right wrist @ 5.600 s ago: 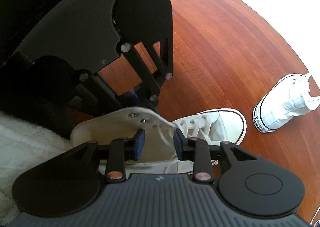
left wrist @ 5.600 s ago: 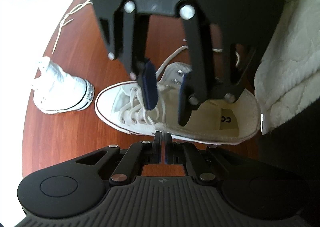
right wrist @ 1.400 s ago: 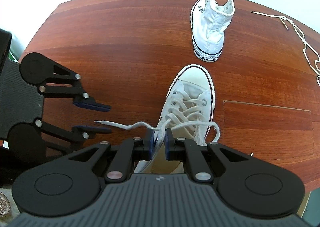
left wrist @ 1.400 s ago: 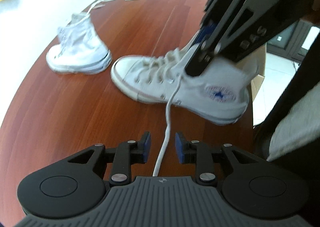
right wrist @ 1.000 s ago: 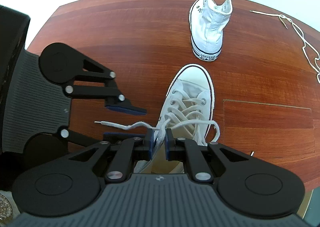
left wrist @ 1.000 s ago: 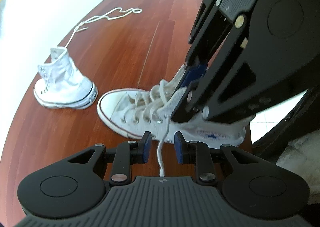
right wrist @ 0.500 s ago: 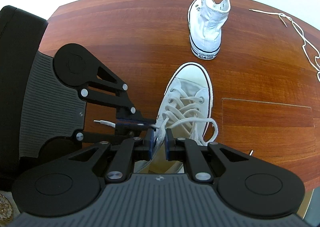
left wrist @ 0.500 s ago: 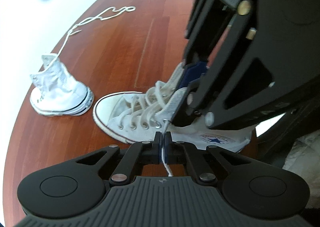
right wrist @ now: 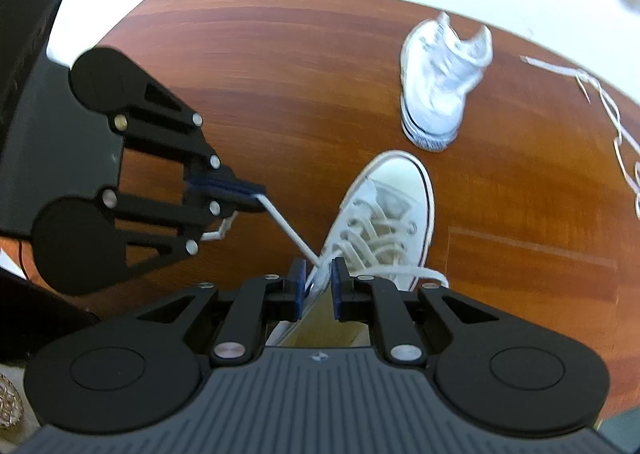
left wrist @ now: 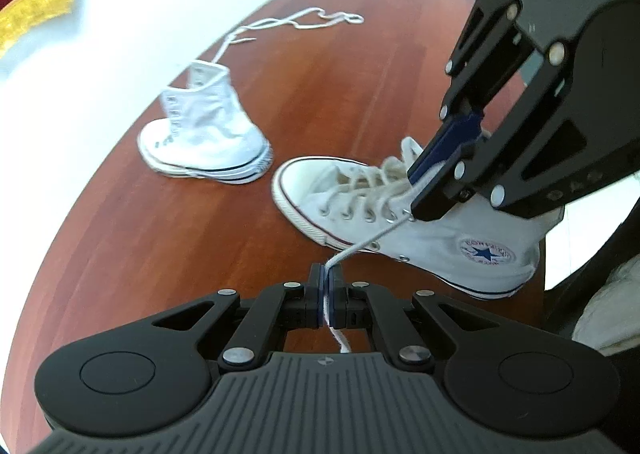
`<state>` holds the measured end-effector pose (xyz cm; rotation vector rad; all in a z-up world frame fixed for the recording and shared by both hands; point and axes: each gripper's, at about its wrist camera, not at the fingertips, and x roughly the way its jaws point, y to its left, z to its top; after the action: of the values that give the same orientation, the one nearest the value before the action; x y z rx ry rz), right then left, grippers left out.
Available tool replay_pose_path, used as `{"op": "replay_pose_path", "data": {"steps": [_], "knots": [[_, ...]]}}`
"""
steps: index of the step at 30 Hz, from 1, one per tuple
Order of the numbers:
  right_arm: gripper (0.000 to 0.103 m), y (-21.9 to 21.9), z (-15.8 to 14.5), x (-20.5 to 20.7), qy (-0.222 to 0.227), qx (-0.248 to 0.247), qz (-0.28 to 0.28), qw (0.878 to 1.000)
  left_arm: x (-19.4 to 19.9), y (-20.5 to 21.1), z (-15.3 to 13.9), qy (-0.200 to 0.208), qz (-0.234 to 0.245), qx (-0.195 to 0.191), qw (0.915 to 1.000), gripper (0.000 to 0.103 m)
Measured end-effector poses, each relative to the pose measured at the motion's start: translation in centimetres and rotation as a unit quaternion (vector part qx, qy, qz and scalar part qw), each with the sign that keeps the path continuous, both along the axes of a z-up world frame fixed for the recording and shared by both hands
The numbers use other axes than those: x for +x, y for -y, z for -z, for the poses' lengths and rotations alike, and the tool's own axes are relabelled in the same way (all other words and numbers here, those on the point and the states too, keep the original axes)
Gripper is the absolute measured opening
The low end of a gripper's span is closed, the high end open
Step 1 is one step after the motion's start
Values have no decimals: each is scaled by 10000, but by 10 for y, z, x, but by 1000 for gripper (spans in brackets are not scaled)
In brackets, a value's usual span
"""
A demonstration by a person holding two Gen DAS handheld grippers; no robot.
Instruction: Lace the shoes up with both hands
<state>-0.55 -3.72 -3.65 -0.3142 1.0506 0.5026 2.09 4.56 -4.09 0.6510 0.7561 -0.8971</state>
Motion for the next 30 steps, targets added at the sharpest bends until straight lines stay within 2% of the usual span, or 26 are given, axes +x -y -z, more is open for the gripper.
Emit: {"op": "replay_pose_path", "data": {"steps": [4,9,12,13,16,19,22,24,25,28,30], "knots": [[14,-14,1,4,95,-165,-482,9987,0,-9,-10,61,-236,-157,9996,3],[14,-33,14,14,-10,-331,-964,9948,-1,-15,-19,172,-412,-282,9986,3],[10,-34,21,21,-66,-386,-853,9956,0,-18,-22,200,-511,-322,9980,3],[4,-33,22,23,-91,-373,-797,9961,0,-18,-22,205,-547,-325,9978,3],[1,-27,20,29,-214,-107,-571,9981,1,-21,-20,150,-620,-314,9975,3],[1,-13,16,41,-522,439,-176,9975,1,-21,-17,2,-644,-336,9974,4],[1,-2,11,51,-800,985,156,9918,2,-22,-16,-273,-695,-537,9958,13],[1,5,6,58,-952,1349,330,9857,2,-20,-15,-494,-724,-654,9940,44],[1,8,4,60,-1015,1486,390,9829,2,-18,-14,-598,-731,-728,9929,49],[1,15,-1,67,-1198,1873,558,9734,1,-12,-8,-813,-816,-881,9894,54],[1,17,-5,69,-1237,1955,569,9712,2,-10,-4,-936,-901,-946,9870,60]]}}
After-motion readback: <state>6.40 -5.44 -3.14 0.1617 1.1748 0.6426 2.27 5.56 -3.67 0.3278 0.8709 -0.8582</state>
